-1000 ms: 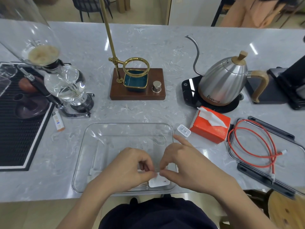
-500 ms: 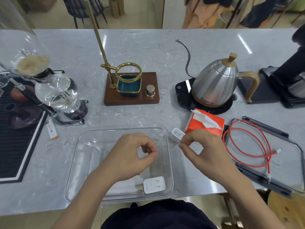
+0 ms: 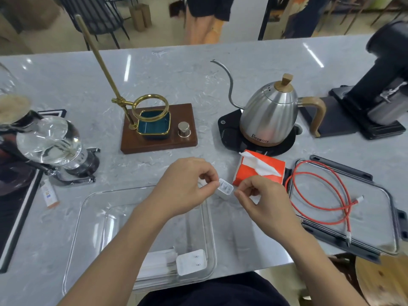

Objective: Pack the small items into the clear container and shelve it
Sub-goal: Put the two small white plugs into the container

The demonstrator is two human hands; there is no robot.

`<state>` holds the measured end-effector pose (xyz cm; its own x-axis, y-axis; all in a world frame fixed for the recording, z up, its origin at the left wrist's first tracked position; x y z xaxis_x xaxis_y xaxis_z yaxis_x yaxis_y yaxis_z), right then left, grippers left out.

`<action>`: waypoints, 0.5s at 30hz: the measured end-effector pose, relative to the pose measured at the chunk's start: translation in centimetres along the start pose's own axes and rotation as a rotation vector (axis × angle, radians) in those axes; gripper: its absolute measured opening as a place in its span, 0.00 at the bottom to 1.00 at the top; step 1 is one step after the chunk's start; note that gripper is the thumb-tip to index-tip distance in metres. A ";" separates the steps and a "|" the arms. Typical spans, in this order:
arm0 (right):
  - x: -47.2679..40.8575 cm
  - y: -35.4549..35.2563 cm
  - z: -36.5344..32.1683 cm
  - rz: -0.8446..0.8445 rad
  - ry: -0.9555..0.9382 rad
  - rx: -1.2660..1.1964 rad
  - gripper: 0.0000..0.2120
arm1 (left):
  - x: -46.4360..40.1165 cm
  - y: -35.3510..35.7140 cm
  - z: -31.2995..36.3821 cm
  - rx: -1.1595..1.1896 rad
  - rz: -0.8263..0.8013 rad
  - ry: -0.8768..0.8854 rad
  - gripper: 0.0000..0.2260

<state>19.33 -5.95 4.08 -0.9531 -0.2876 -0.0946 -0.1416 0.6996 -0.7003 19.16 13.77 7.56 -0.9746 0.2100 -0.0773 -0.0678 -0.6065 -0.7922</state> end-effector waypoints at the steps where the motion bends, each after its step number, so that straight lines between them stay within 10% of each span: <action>1: -0.2 0.1 0.3 0.004 0.012 -0.004 0.04 | -0.6 0.2 0.0 -0.017 -0.017 -0.004 0.01; 15: -1.7 2.6 1.9 -0.076 0.010 0.052 0.05 | -4.8 3.1 -1.0 -0.346 -0.317 -0.014 0.13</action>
<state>21.12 -4.85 1.09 -0.9428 -0.3318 -0.0330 -0.1996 0.6410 -0.7411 23.82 11.63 4.91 -0.9204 0.3317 0.2070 -0.2896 -0.2227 -0.9309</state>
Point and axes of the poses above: each hand's wrist, its own x-axis away from the middle knuckle, its own y-axis out of the palm, z = x × y, the point moved 3 cm from there along -x, towards the middle knuckle, and after that the axes turned 2 degrees about -x, right-handed, at the moved point
